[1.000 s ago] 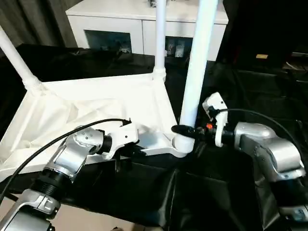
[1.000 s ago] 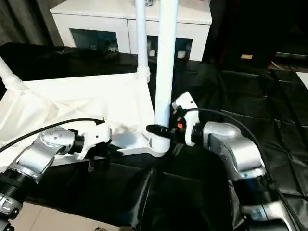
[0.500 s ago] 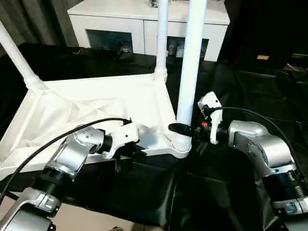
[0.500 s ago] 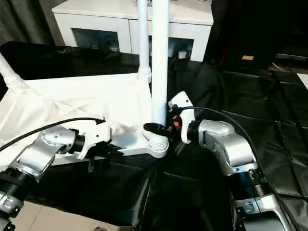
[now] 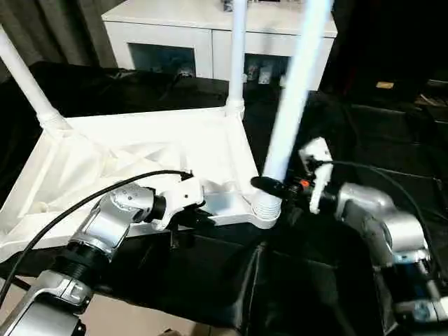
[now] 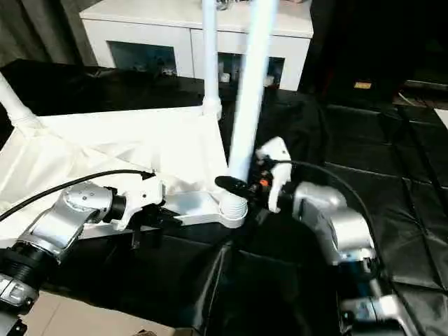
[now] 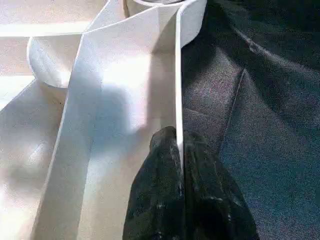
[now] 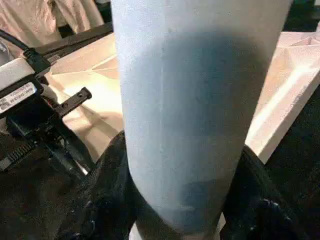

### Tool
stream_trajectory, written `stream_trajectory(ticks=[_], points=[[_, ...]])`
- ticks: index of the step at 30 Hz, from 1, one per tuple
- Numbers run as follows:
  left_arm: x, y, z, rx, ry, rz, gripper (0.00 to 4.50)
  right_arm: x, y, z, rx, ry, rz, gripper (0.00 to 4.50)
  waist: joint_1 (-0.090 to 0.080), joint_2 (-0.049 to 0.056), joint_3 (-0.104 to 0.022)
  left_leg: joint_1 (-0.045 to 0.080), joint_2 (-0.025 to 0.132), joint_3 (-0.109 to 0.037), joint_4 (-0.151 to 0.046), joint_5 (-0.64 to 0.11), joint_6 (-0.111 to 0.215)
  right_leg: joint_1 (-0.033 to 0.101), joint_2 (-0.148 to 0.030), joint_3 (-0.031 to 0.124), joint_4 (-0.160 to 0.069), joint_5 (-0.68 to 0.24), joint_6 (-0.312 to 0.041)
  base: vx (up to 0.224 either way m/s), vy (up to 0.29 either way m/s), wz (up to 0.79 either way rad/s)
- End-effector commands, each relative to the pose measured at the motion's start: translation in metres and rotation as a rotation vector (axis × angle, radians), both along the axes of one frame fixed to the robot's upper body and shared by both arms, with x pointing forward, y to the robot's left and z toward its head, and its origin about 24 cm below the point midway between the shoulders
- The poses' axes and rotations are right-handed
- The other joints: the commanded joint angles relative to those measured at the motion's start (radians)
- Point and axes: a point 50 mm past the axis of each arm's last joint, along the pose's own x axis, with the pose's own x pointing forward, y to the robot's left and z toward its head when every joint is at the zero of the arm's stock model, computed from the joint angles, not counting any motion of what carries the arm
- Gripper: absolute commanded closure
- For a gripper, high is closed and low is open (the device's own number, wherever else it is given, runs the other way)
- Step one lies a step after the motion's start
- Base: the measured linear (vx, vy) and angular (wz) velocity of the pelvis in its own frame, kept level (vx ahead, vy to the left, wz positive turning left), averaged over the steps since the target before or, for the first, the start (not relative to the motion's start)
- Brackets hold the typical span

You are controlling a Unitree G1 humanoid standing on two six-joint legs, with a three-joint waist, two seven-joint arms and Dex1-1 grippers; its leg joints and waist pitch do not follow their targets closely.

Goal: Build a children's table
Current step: Insert table leg to table base

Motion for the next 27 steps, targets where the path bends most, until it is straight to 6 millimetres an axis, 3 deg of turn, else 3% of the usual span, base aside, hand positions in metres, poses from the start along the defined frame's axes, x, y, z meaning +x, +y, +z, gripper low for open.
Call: stream_trajectory(ticks=[1,16,19,27], points=[[0.01,-0.001,0.022,-0.054,-0.088,0.007,4.5,-0.004,-0.013,-0.015,-0.025,0.045,-0.083,2.66,0.005,-0.005,-0.074,0.003,0.041,-0.011,-0.069,-0.185,0.035,0.055,-0.073,0.045,-0.077,-0.274,-0.212,0.0,0.0,0.0],[0.012,0.0,0.02,-0.064,-0.097,0.037,4.5,-0.04,-0.014,-0.039,-0.082,-0.072,-0.124,2.66,0.004,-0.004,-0.069,0.003,0.04,-0.014,-0.075,-0.238,0.033,0.052,-0.072,0.044,-0.087,-0.34,-0.186,0.0,0.0,0.0],[0.013,0.0,0.02,-0.062,-0.099,0.038,4.5,-0.043,-0.012,-0.04,-0.11,-0.073,-0.1,2.66,0.003,0.001,-0.067,0.004,0.041,-0.016,-0.077,-0.253,0.03,0.051,-0.071,0.044,-0.09,-0.367,-0.179,0.0,0.0,0.0],[0.011,-0.001,0.02,-0.064,-0.098,0.035,4.5,-0.039,-0.003,-0.038,-0.177,-0.053,-0.008,2.66,0.001,-0.007,-0.068,0.003,0.041,-0.015,-0.076,-0.248,0.033,0.053,-0.071,0.045,-0.086,-0.339,-0.192,0.0,0.0,0.0]])
